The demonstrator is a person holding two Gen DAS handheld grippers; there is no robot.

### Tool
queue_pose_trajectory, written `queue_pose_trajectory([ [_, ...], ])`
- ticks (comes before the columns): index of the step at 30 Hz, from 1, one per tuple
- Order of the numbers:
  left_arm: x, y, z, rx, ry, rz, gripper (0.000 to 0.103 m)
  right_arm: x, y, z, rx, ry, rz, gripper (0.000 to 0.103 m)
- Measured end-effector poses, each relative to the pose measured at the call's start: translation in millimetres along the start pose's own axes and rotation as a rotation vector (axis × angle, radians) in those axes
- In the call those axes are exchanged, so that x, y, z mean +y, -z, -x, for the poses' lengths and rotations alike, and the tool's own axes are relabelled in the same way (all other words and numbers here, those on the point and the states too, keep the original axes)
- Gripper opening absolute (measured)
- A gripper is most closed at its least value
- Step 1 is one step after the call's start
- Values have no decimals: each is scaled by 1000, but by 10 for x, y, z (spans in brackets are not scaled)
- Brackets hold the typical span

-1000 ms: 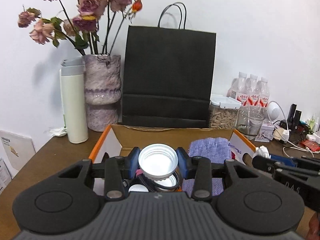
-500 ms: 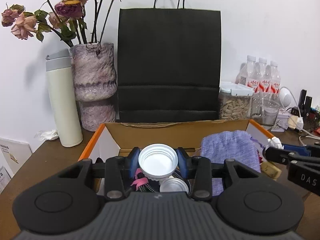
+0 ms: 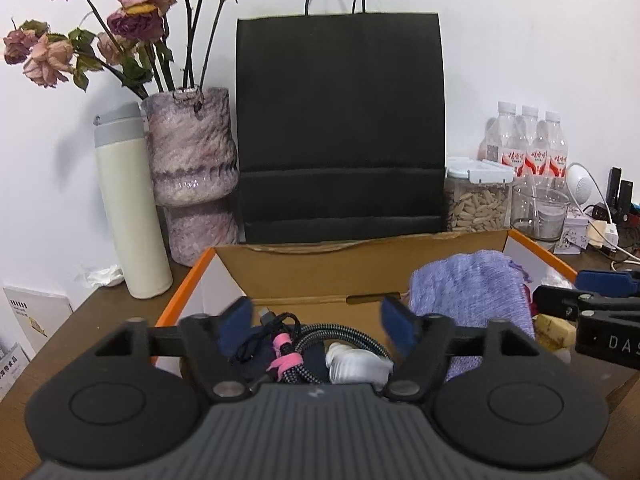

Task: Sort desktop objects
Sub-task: 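Carry the white cap and tissue into the box and release both, then withdraw both tools from the box toward the remaining white caps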

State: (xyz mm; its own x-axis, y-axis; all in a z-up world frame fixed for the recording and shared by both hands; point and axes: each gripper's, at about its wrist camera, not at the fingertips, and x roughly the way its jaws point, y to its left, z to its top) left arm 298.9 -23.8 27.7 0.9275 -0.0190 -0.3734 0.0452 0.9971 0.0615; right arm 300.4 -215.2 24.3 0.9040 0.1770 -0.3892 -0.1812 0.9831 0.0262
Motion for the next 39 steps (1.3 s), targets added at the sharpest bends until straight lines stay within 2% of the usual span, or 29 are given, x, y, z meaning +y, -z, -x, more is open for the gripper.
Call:
queue_pose_trajectory([
  [1,-2,0,18,-9,-4,2,84,-8,-1,10,-8,3,-3,65],
  [3,5,0,69,-34,-10,13,102,-17,-9,38,-24,2,-6,82],
  [5,4,-3,123,-66,-20,20,103,-7,-18,80,-45,2,-7,93],
  [8,-15,-8,163,-82,-25,12,103,32,-27,140,-76,13,10,103],
  [13,-19,5,175,-71,-26,21,103,53,-16,146,-66,20,18,103],
  [17,14,6,246,-93,-30,49,103,66,3,197,-76,25,18,103],
  [22,83,37,435,-120,-39,79,103,91,55,345,-97,32,19,103],
  [30,275,192,810,-111,-56,110,103,134,200,694,-107,26,0,103],
  [35,376,371,997,-58,-67,101,103,246,383,916,-82,10,34,103],
  [39,423,530,1119,11,-17,88,103,346,521,1043,-46,-6,67,103],
])
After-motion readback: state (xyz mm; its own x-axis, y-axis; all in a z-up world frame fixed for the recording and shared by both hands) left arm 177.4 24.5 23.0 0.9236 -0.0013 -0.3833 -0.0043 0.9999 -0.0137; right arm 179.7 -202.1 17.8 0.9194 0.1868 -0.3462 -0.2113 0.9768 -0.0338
